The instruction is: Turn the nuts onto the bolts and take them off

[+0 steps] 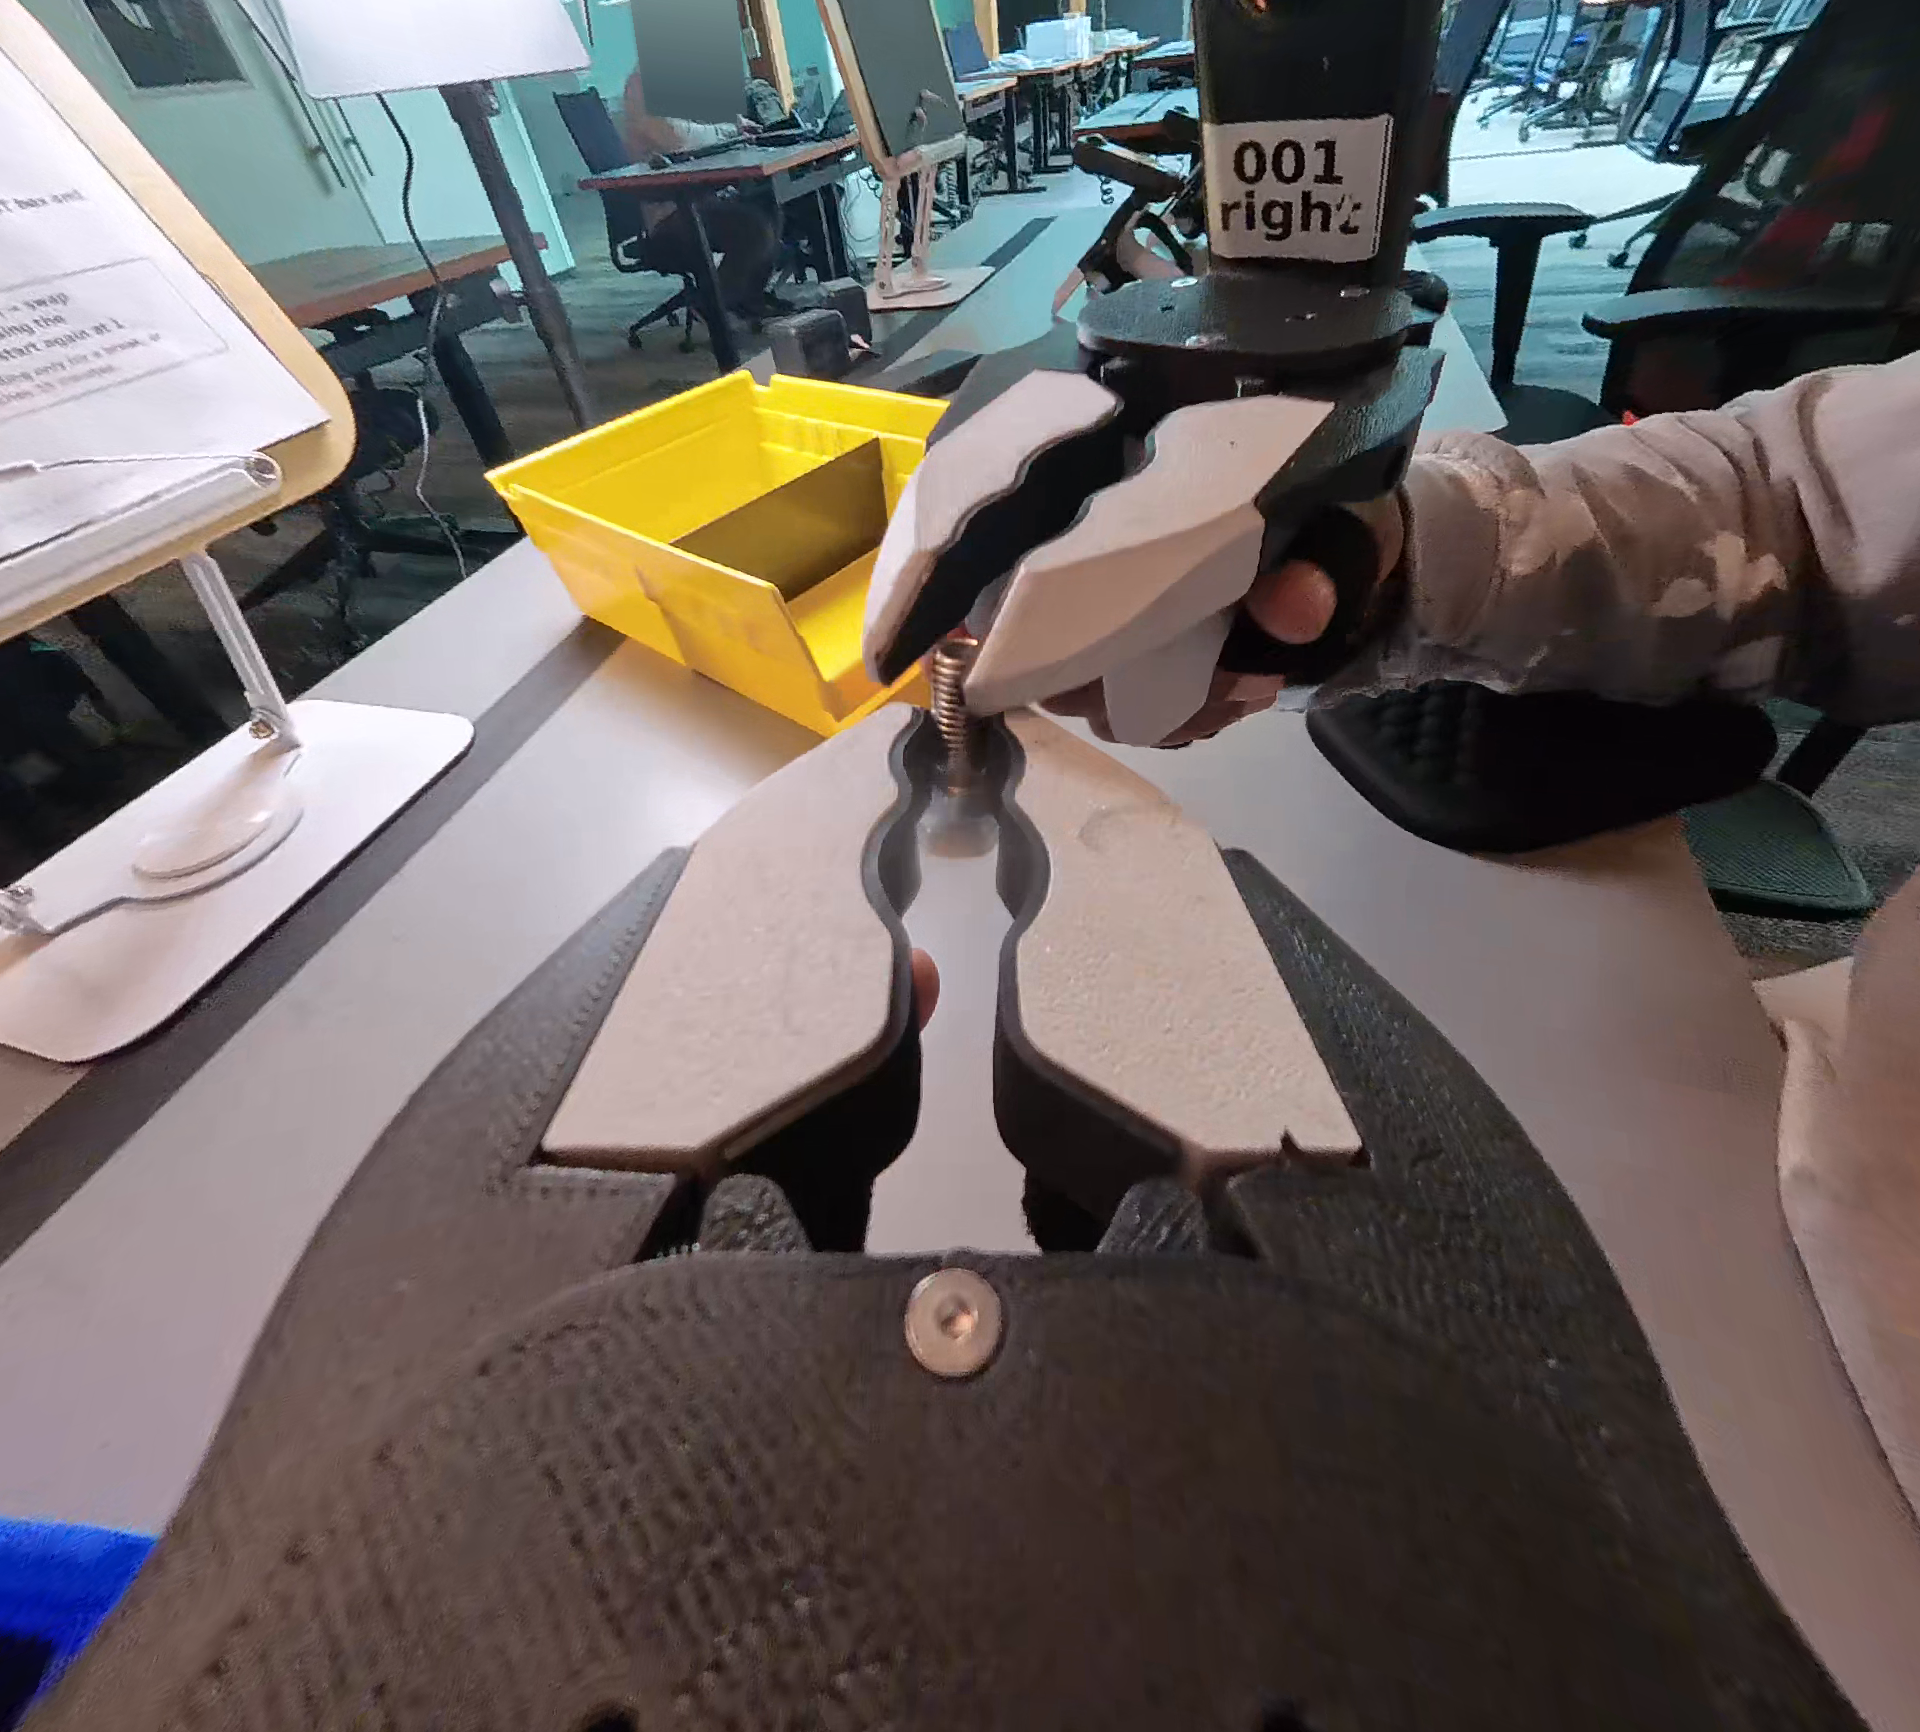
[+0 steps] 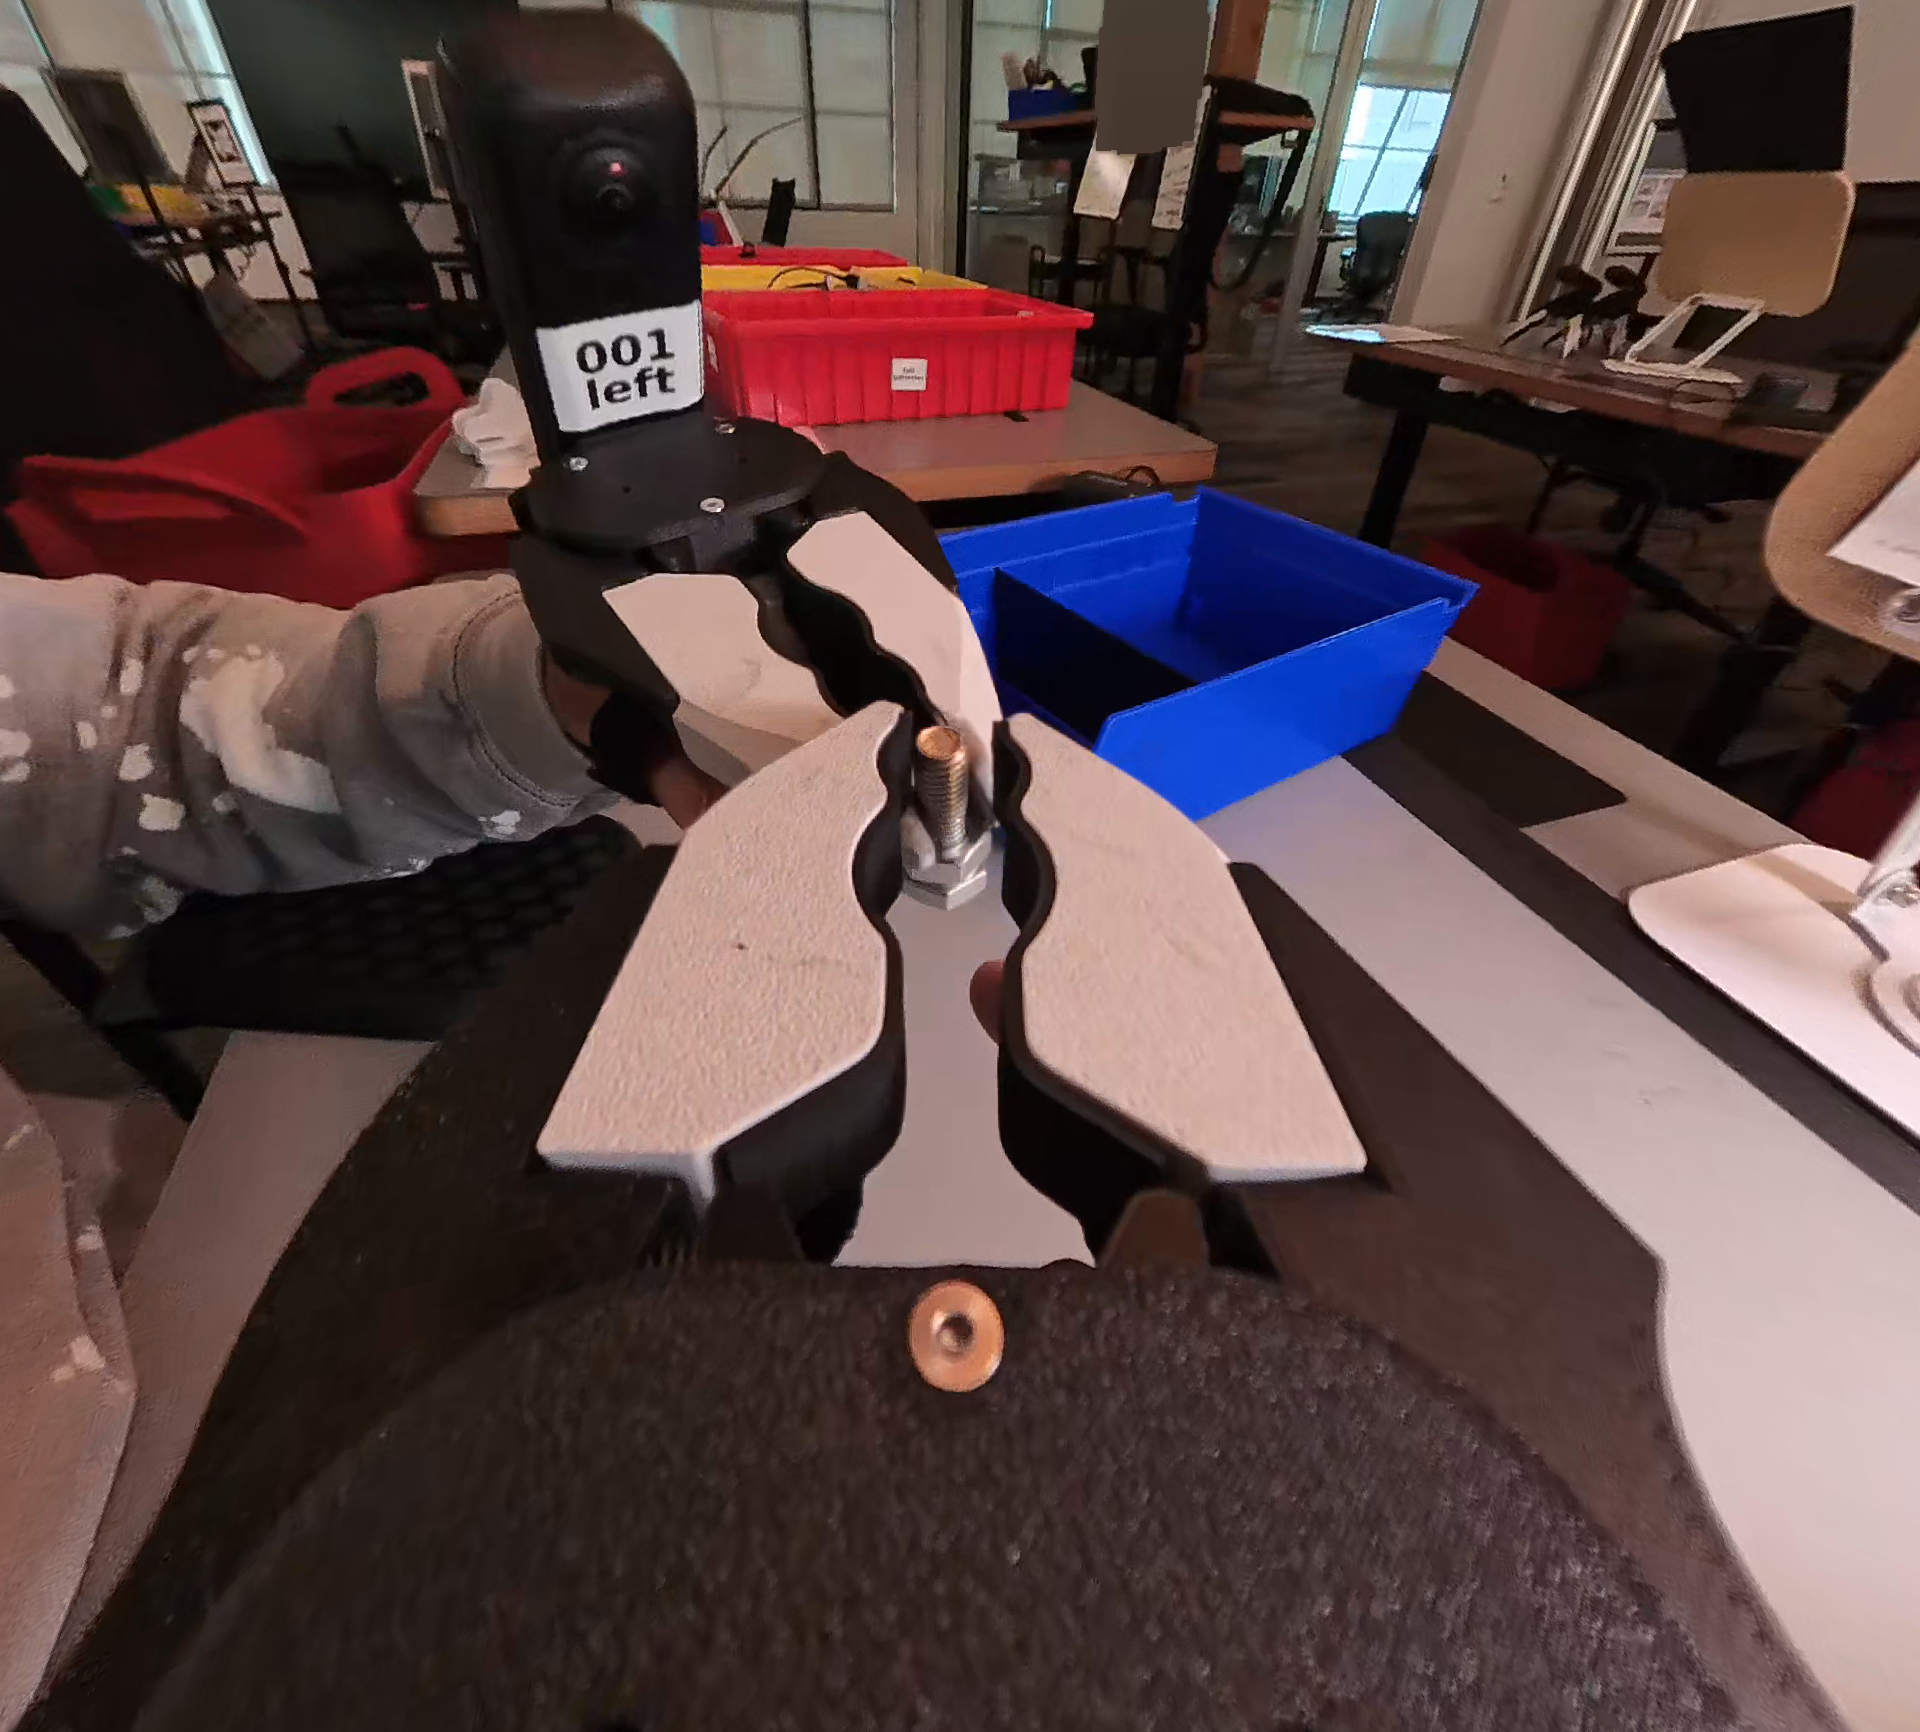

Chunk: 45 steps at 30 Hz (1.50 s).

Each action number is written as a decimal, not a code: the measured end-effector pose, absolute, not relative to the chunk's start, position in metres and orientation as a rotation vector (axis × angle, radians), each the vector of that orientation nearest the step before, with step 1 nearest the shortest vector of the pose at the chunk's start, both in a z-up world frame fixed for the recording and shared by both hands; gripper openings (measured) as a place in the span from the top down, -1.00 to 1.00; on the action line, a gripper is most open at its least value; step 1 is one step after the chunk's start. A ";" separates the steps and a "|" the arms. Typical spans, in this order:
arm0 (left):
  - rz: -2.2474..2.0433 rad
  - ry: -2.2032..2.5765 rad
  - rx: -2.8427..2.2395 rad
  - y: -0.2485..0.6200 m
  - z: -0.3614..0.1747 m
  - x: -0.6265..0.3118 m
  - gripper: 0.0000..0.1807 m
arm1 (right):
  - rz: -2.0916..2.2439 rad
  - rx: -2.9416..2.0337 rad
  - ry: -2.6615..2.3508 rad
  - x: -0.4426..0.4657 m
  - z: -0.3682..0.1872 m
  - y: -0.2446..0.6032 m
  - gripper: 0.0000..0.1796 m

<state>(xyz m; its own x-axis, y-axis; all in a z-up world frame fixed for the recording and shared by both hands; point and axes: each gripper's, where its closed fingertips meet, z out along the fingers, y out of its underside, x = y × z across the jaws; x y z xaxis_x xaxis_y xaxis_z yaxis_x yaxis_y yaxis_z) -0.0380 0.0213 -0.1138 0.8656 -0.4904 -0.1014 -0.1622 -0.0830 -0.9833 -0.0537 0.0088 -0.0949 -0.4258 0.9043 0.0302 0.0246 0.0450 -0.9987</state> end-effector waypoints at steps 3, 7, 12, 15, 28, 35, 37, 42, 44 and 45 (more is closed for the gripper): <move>-0.320 0.498 -1.665 0.017 -0.120 -0.039 0.89 | 1.447 -0.955 -1.589 -0.055 -0.100 0.003 0.90; -0.430 0.470 -1.630 0.013 -0.120 -0.036 0.88 | 1.466 -0.930 -1.654 -0.053 -0.101 0.001 0.90; -0.742 0.487 -1.505 -0.006 -0.104 -0.027 0.66 | 1.624 -0.793 -1.813 -0.046 -0.089 -0.009 0.90; -0.773 0.484 -1.460 -0.011 -0.099 -0.027 0.63 | 1.725 -0.731 -1.830 -0.045 -0.084 -0.014 0.90; -0.667 0.445 -1.485 -0.001 -0.116 -0.025 0.72 | 1.813 -0.718 -1.775 -0.041 -0.079 -0.016 0.90; -0.569 0.409 -1.470 0.003 -0.113 -0.030 0.79 | 1.754 -0.750 -1.739 -0.046 -0.077 -0.012 0.90; -0.569 0.402 -1.464 0.003 -0.113 -0.030 0.79 | 1.752 -0.754 -1.734 -0.047 -0.077 -0.012 0.90; -0.569 0.403 -1.457 0.004 -0.113 -0.029 0.78 | 1.758 -0.763 -1.733 -0.047 -0.076 -0.012 0.90; -0.570 0.402 -1.455 0.003 -0.112 -0.029 0.79 | 1.761 -0.762 -1.732 -0.046 -0.076 -0.012 0.90; -0.576 0.399 -1.454 0.003 -0.112 -0.029 0.79 | 1.760 -0.763 -1.731 -0.046 -0.076 -0.012 0.90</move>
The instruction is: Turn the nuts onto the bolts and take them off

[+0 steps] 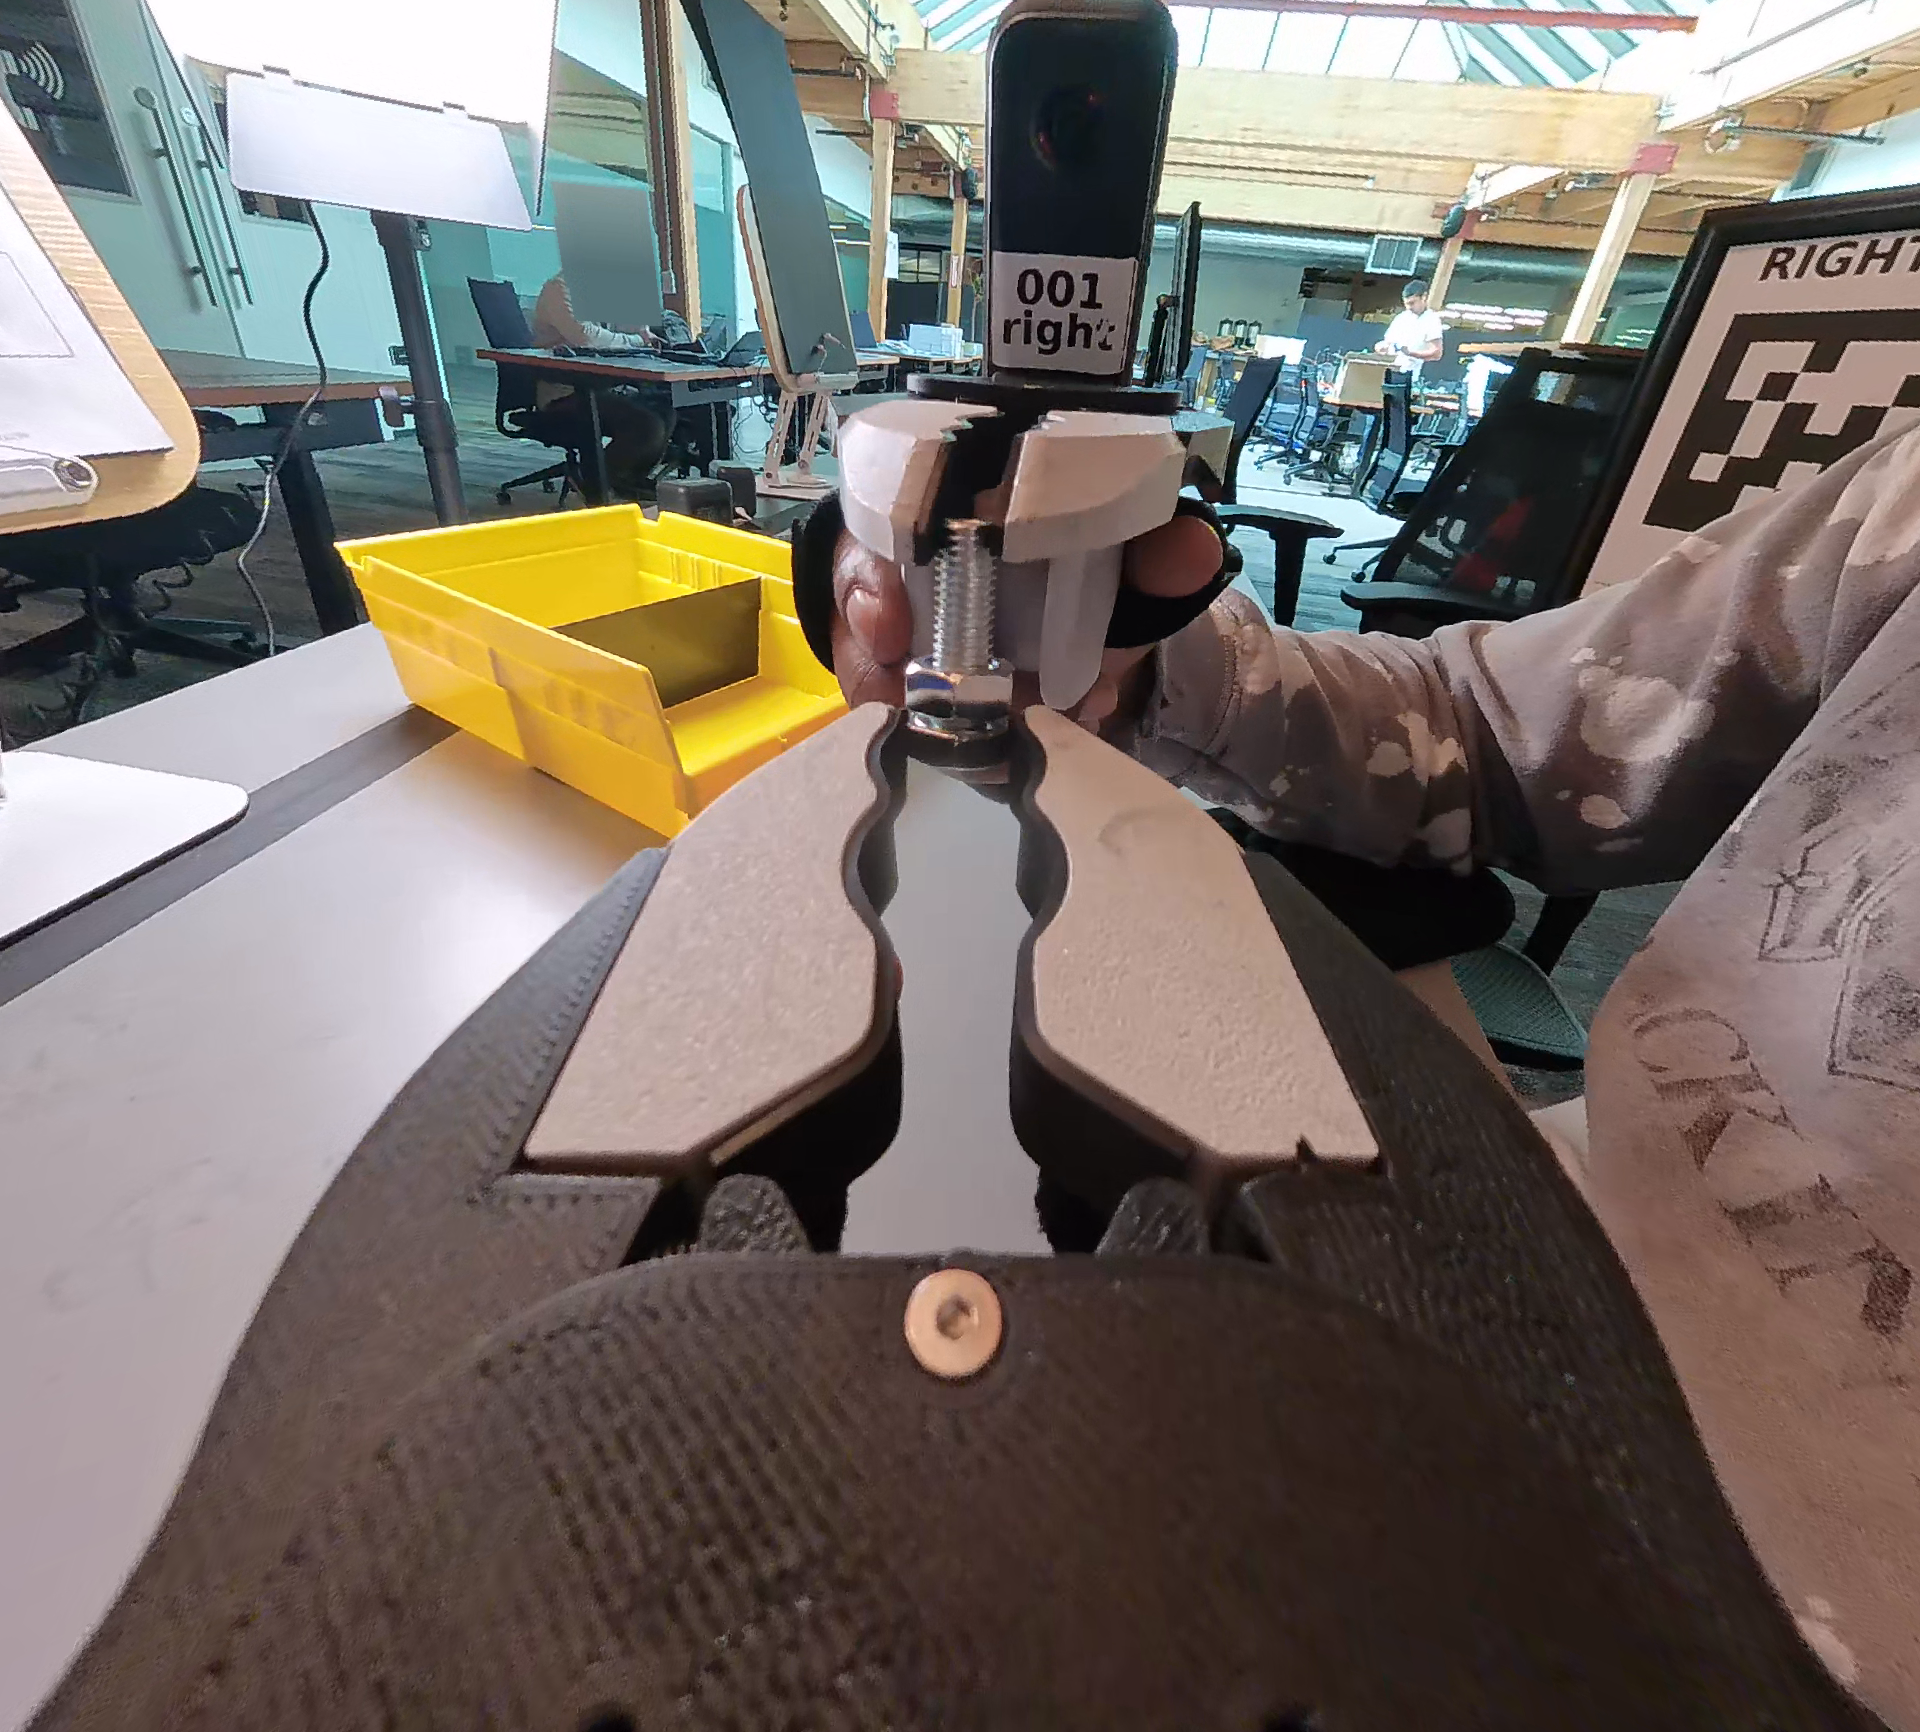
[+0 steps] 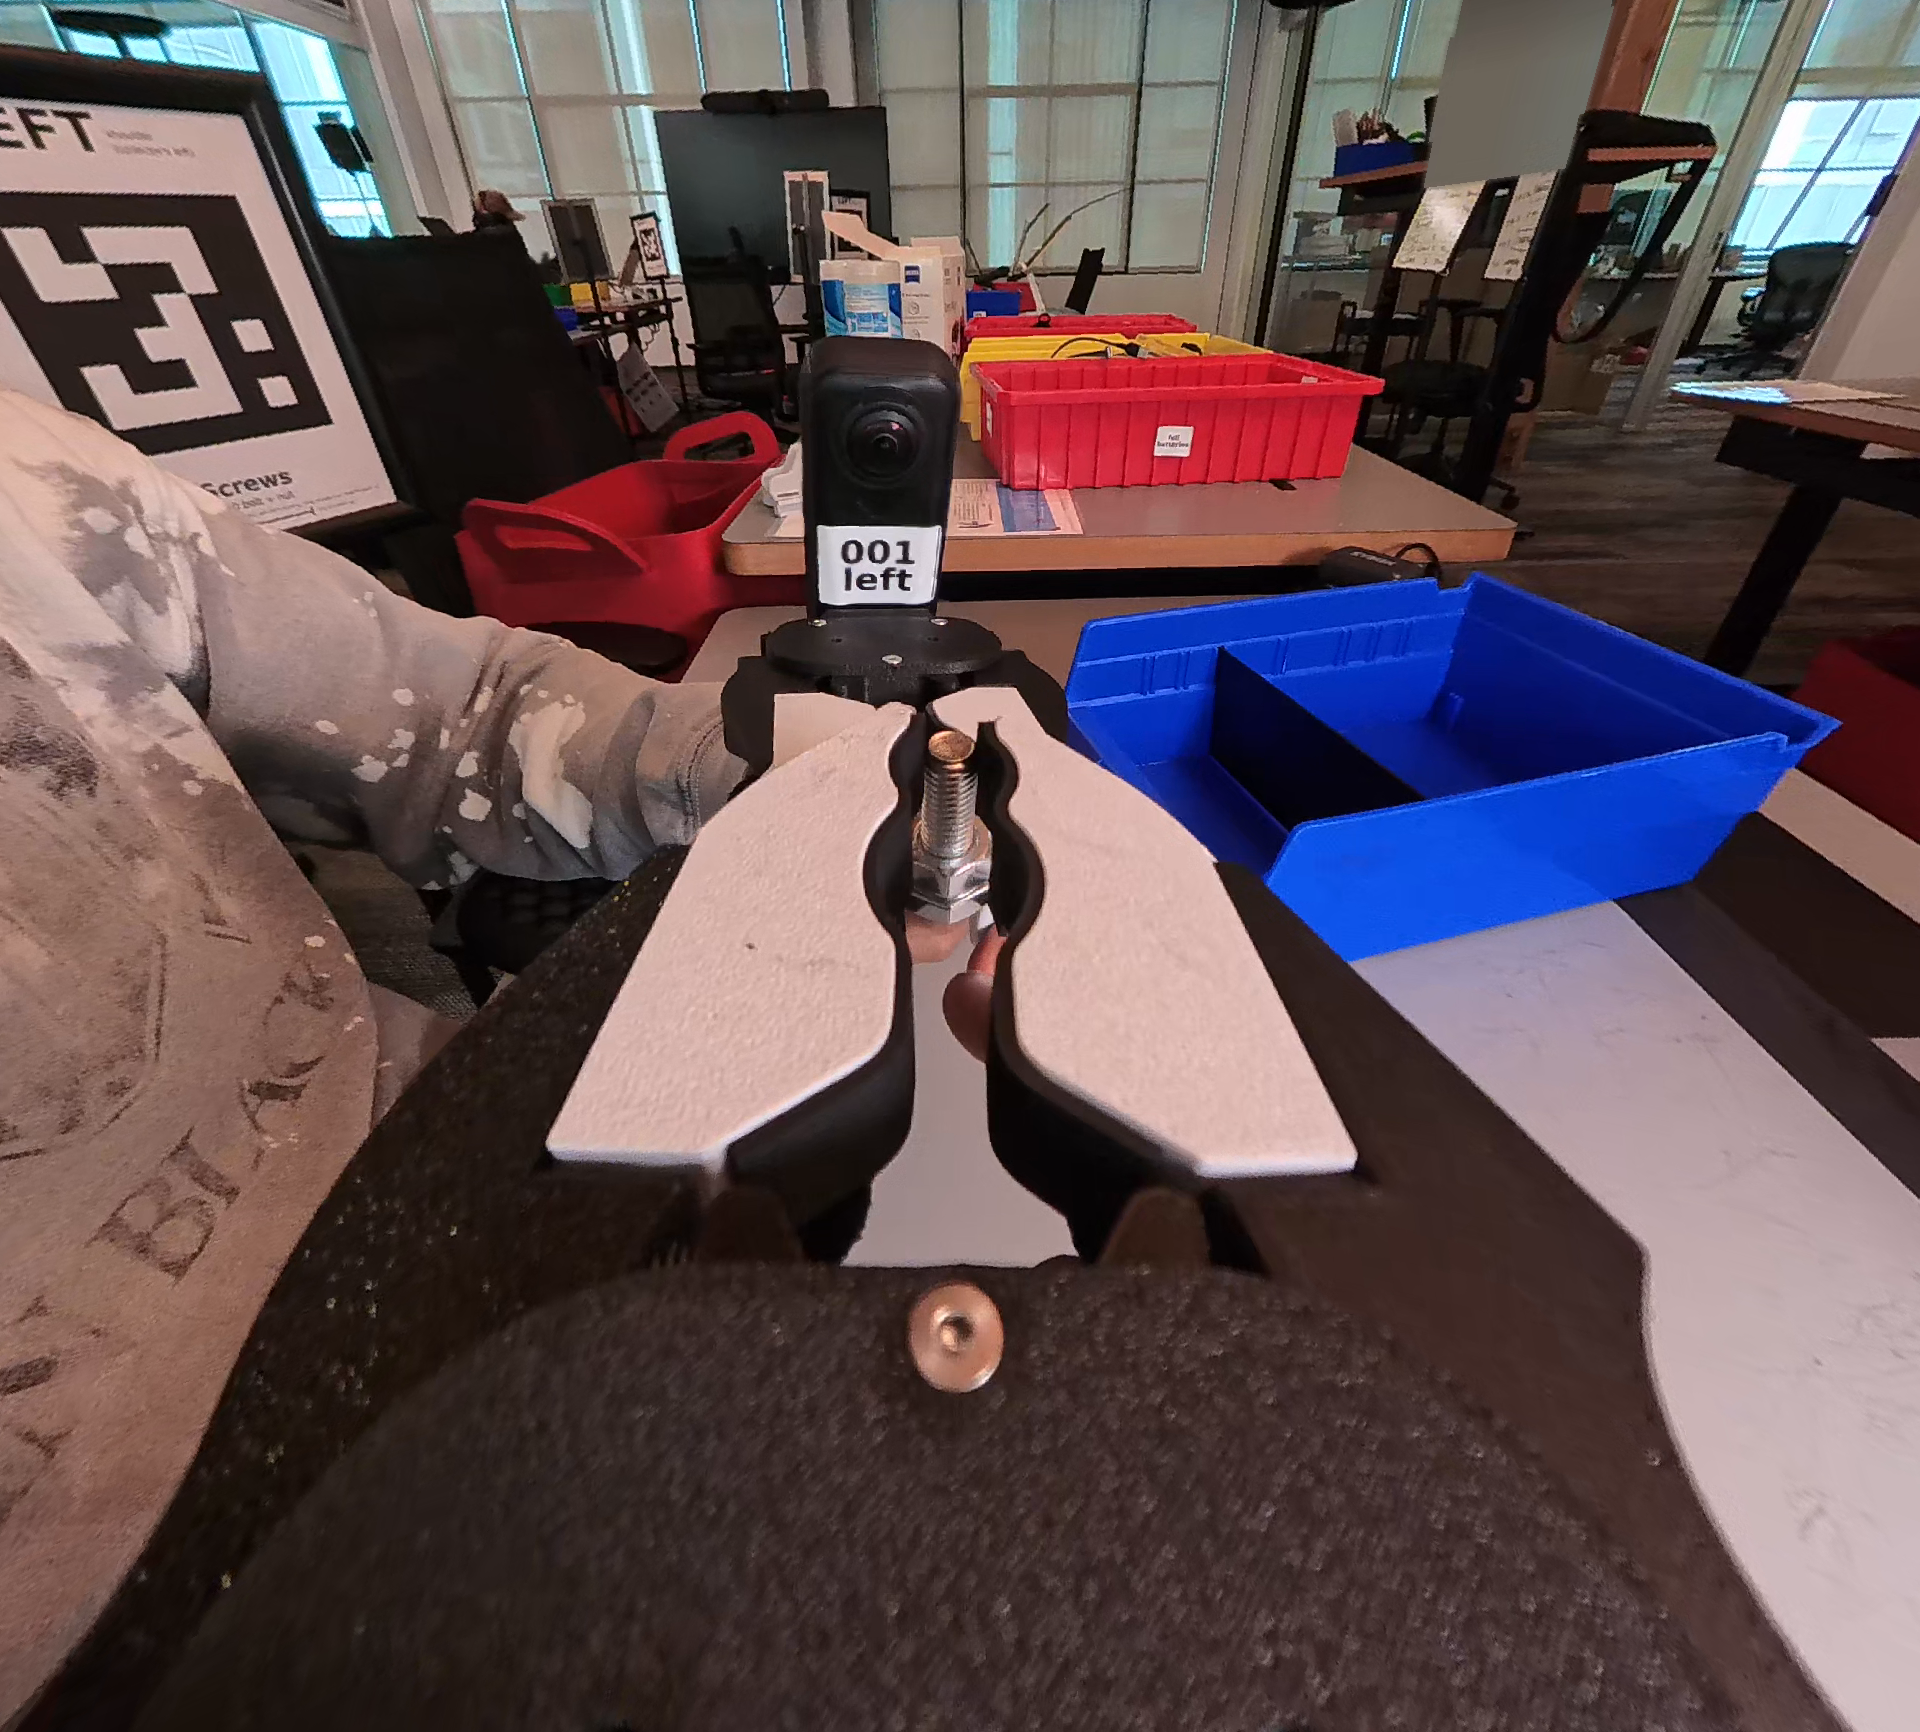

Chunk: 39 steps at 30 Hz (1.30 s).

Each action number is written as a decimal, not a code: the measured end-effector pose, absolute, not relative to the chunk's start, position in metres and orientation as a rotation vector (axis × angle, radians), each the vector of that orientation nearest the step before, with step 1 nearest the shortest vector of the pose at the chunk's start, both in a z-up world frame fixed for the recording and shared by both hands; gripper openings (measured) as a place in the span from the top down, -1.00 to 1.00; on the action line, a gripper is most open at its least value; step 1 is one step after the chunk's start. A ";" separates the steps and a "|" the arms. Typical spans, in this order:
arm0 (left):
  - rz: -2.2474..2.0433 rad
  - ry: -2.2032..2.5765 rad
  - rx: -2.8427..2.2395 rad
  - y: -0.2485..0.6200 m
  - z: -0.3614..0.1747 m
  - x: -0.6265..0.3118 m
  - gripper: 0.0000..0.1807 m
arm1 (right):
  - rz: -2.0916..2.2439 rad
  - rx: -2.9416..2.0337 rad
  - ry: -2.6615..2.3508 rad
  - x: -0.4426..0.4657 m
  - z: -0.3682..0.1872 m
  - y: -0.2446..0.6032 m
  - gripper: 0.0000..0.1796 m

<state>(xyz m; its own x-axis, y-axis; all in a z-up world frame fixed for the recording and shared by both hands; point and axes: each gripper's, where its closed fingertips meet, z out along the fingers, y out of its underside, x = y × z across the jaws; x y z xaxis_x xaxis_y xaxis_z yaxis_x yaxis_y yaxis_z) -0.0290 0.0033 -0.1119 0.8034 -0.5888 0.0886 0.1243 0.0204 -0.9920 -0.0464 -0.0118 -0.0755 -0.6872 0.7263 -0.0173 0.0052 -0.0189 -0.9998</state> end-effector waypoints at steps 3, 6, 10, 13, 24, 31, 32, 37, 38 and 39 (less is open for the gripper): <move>-0.584 0.388 -1.446 0.004 -0.111 -0.030 0.79 | 1.756 -0.766 -1.730 -0.047 -0.075 -0.011 0.90; -0.593 0.385 -1.441 0.003 -0.111 -0.030 0.79 | 1.759 -0.767 -1.729 -0.046 -0.075 -0.011 0.90; -0.601 0.387 -1.437 0.003 -0.111 -0.029 0.79 | 1.767 -0.769 -1.731 -0.045 -0.074 -0.011 0.90; -0.603 0.384 -1.433 0.003 -0.111 -0.029 0.79 | 1.766 -0.768 -1.731 -0.045 -0.074 -0.011 0.90; -0.543 0.292 -1.345 0.003 -0.101 -0.040 0.80 | 1.746 -0.843 -1.613 -0.054 -0.071 0.001 0.64; -0.496 0.222 -1.263 -0.001 -0.092 -0.049 0.80 | 1.717 -0.897 -1.606 -0.061 -0.086 0.007 0.77; -0.530 0.234 -1.232 -0.005 -0.087 -0.048 0.80 | 1.684 -0.950 -1.532 -0.065 -0.084 0.026 0.98; -0.488 0.223 -1.229 -0.006 -0.083 -0.055 0.80 | 1.704 -0.942 -1.515 -0.060 -0.079 0.031 0.83; -0.485 0.217 -1.239 -0.004 -0.086 -0.056 0.79 | 1.724 -0.913 -1.541 -0.058 -0.077 0.018 0.77; -0.486 0.214 -1.248 -0.002 -0.088 -0.055 0.80 | 1.737 -0.895 -1.566 -0.058 -0.076 0.006 0.71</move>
